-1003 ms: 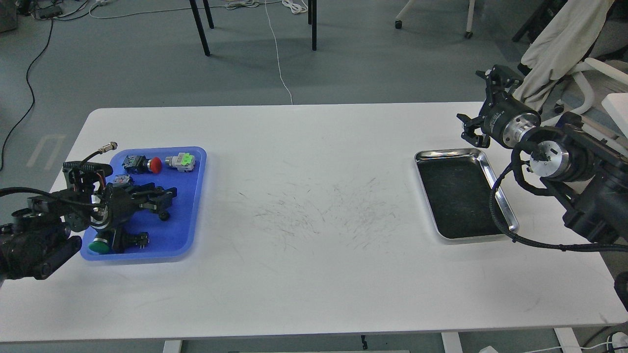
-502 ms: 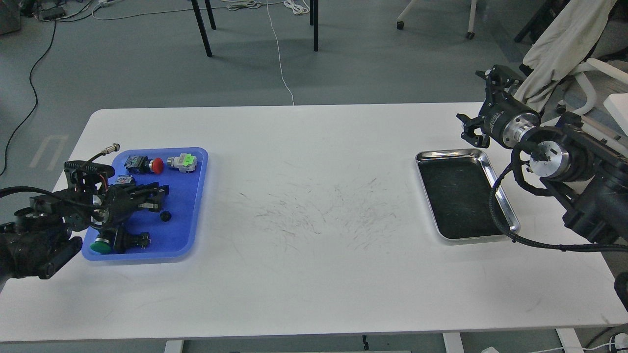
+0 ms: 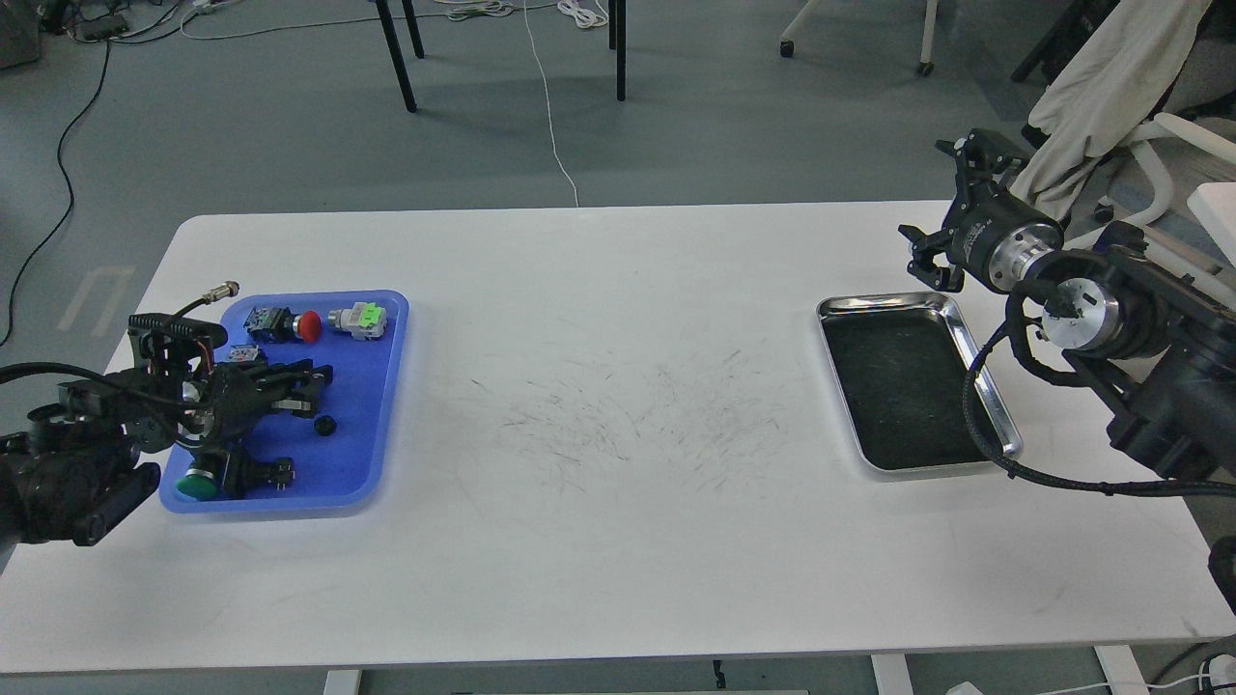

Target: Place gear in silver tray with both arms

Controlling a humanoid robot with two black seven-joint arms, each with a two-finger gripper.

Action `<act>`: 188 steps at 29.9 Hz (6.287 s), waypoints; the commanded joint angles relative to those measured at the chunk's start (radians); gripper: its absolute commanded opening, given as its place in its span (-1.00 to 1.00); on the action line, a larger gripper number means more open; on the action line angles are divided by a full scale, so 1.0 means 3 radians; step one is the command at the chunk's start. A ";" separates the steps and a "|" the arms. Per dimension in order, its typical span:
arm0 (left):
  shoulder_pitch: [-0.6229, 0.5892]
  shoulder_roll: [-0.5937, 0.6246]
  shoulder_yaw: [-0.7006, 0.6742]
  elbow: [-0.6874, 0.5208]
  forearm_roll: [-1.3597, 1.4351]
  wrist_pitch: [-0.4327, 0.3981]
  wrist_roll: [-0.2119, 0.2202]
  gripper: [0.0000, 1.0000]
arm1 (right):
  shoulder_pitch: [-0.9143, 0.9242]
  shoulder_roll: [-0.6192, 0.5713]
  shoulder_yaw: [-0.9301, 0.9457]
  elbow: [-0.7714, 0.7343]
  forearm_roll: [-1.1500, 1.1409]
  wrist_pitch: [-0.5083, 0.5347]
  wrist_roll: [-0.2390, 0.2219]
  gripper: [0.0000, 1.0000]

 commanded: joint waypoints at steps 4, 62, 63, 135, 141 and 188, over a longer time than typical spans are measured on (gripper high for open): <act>-0.0077 0.0045 -0.0012 -0.0005 -0.0007 -0.0023 0.0002 -0.82 | -0.0010 0.0005 0.0003 -0.0001 -0.0087 0.0002 0.0000 0.98; -0.1463 -0.0506 0.0197 -0.1739 -0.0090 -0.0560 0.0002 -0.97 | 0.0036 -0.0005 0.0147 -0.0017 -0.0082 -0.0023 0.0000 0.98; -0.1453 -0.0588 0.0238 -0.1682 -0.0044 -0.0555 0.0002 -0.98 | 0.0036 -0.0005 0.0147 -0.0022 -0.0082 -0.0023 0.0000 0.98; -0.0671 -0.1658 0.0499 -0.0756 0.0576 0.0110 0.0002 -0.95 | 0.0118 -0.0158 -0.0002 -0.0042 -0.0087 -0.0059 -0.0031 0.98; -0.0660 -0.1658 0.0494 -0.0756 0.0570 0.0110 0.0002 -0.89 | 0.0113 -0.0164 -0.0037 -0.0037 -0.0087 -0.0059 -0.0036 0.98; -0.0527 -0.1658 0.0479 -0.0853 0.0499 0.0299 0.0002 -0.41 | 0.0118 -0.0215 -0.0048 -0.0012 -0.0087 -0.0059 -0.0036 0.98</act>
